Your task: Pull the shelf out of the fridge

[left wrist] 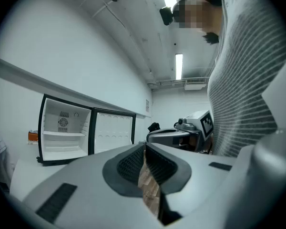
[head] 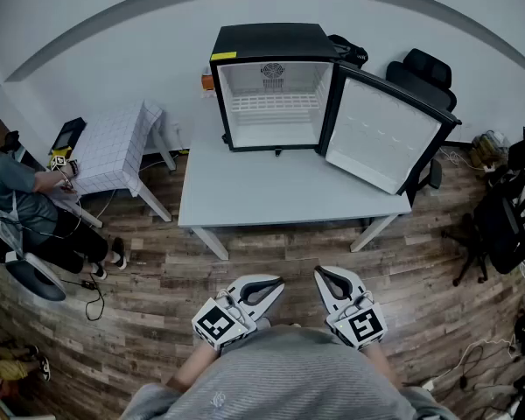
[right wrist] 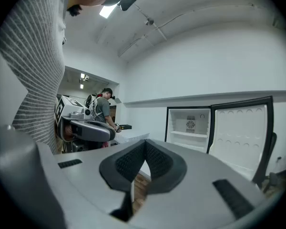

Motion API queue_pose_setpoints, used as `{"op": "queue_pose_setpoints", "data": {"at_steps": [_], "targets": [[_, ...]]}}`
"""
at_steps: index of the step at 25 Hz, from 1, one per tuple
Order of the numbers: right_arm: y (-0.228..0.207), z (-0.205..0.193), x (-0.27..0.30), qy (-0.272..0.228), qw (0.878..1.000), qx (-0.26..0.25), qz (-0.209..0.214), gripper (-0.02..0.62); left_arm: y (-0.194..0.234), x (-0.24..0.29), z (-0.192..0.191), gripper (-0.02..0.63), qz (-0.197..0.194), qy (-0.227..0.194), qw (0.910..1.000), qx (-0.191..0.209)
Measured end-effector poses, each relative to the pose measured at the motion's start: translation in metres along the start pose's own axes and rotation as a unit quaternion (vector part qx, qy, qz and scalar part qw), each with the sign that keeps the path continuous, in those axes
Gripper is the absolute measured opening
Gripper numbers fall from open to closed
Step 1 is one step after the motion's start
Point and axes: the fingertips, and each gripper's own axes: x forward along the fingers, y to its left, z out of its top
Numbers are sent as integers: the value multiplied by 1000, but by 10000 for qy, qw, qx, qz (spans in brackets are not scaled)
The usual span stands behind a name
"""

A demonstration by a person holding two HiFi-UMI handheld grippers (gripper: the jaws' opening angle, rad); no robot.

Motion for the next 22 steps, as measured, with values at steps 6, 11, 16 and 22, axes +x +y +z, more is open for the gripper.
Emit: {"op": "queue_pose_setpoints", "data": {"at_steps": [6, 11, 16, 22], "targets": [[-2, 1, -3, 31, 10000, 5, -26, 12, -1, -2, -5, 21, 32, 92, 9999, -103], [-2, 1, -6, 41, 10000, 32, -55, 11, -5, -1, -6, 21, -1, 90, 9999, -61], [-4, -1, -9, 16, 10000, 35, -52, 12, -6, 0, -9, 21, 27, 124, 9998, -124], [-8, 9, -10, -326, 9993, 136, -76, 12, -7, 4, -4, 21, 6, 17, 9999, -107]]}}
